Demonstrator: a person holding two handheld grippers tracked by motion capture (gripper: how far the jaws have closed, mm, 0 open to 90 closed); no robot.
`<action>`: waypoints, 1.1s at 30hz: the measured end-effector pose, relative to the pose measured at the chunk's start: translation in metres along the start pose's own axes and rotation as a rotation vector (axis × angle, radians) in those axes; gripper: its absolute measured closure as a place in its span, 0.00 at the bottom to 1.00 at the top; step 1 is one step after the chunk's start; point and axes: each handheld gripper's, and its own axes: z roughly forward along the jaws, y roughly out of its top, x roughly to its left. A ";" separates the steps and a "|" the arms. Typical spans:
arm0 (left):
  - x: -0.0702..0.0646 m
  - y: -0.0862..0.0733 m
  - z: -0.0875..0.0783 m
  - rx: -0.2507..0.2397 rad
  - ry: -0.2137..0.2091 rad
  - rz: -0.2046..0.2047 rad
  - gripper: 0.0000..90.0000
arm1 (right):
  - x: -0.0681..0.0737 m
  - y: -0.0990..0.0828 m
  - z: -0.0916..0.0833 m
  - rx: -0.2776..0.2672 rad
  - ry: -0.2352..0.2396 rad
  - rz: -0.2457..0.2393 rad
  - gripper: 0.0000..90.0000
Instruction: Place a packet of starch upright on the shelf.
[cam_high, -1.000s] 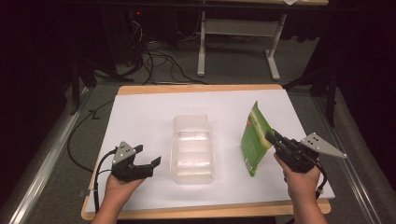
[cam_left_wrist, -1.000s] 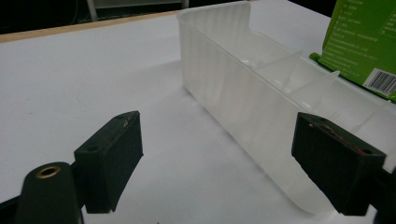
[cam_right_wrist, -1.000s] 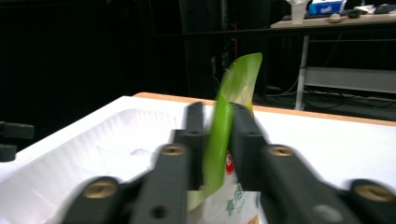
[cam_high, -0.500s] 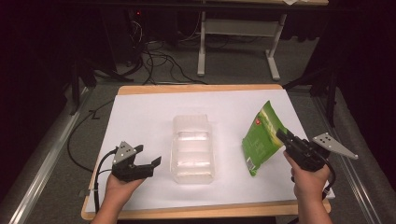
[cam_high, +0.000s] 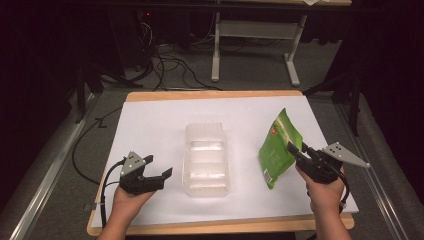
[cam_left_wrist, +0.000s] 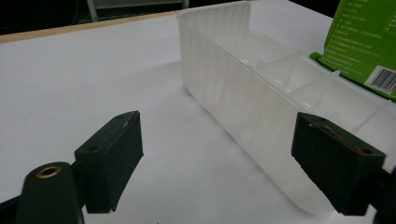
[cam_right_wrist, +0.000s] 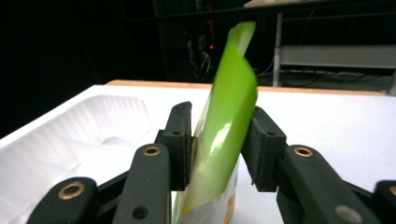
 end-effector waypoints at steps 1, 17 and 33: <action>0.000 0.000 0.000 0.001 0.001 0.000 0.19 | 0.000 0.000 0.001 0.002 0.005 0.000 0.71; -0.001 0.000 0.000 0.006 0.000 0.002 0.19 | 0.011 -0.012 0.017 0.075 0.028 -0.017 0.68; -0.001 0.000 0.000 0.005 -0.001 0.004 0.19 | 0.016 -0.024 0.034 0.137 0.090 0.004 0.95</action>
